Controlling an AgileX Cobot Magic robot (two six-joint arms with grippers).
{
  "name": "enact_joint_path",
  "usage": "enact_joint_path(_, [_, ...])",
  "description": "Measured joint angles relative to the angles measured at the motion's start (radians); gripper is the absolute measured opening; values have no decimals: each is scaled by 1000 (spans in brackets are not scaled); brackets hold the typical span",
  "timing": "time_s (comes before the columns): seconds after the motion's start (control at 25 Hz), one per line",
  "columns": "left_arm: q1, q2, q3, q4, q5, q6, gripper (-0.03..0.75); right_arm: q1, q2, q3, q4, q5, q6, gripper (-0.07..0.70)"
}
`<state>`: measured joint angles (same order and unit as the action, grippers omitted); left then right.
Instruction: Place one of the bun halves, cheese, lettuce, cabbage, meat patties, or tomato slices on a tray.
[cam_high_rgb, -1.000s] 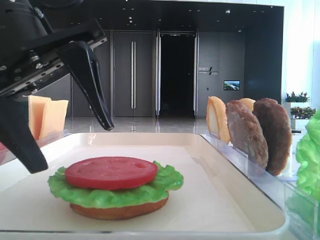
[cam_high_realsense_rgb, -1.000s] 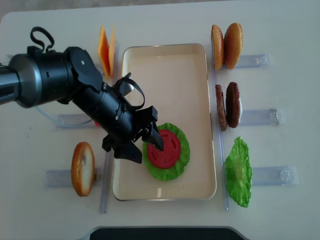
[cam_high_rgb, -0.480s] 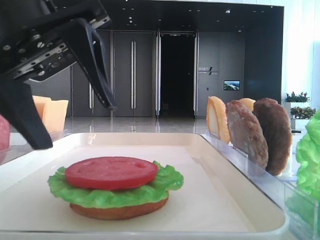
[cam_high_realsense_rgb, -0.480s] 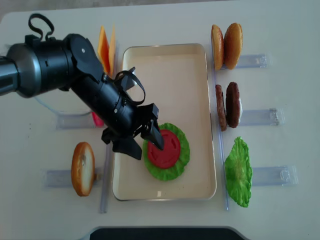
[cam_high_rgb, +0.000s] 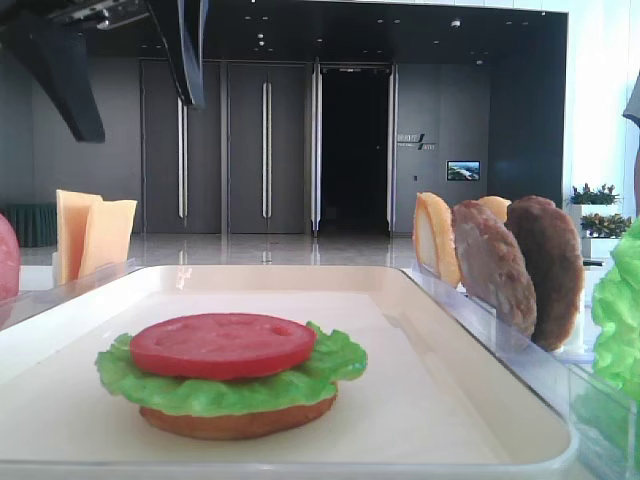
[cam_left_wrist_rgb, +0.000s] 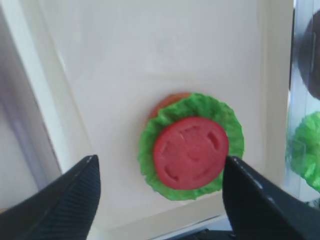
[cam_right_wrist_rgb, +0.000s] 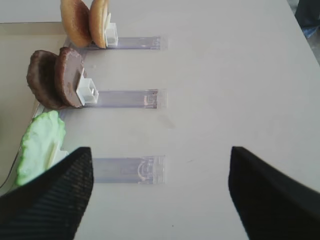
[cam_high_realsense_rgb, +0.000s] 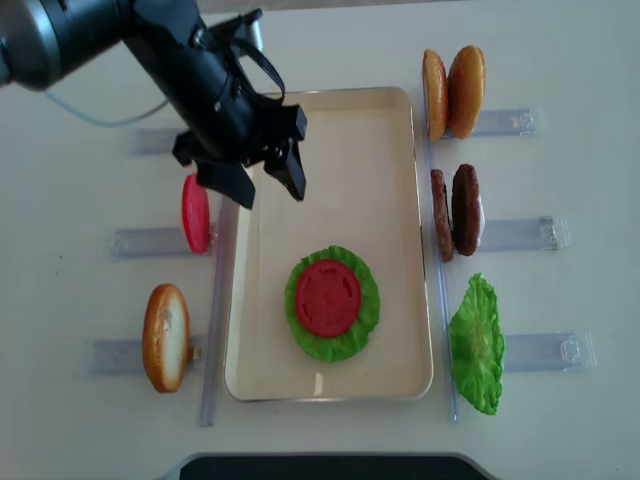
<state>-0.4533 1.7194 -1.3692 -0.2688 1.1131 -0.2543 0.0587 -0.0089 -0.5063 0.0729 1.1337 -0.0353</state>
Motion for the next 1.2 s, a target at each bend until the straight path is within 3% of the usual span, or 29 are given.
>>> enact_joint_path(0.2, [0, 0, -162, 199, 96, -86, 576, 0, 0, 0, 0, 0, 0, 531])
enact_joint_path(0.36, [0, 0, -226, 269, 108, -92, 576, 0, 0, 0, 0, 0, 0, 531])
enact_joint_path(0.6, [23, 0, -235, 281, 115, -85, 576, 0, 0, 0, 0, 0, 0, 531])
enact_joint_path(0.96, [228, 0, -235, 413, 116, -24, 576, 0, 0, 0, 0, 0, 0, 531])
enact_joint_path(1.2, [418, 0, -235, 423, 116, 78, 576, 0, 0, 0, 0, 0, 0, 531])
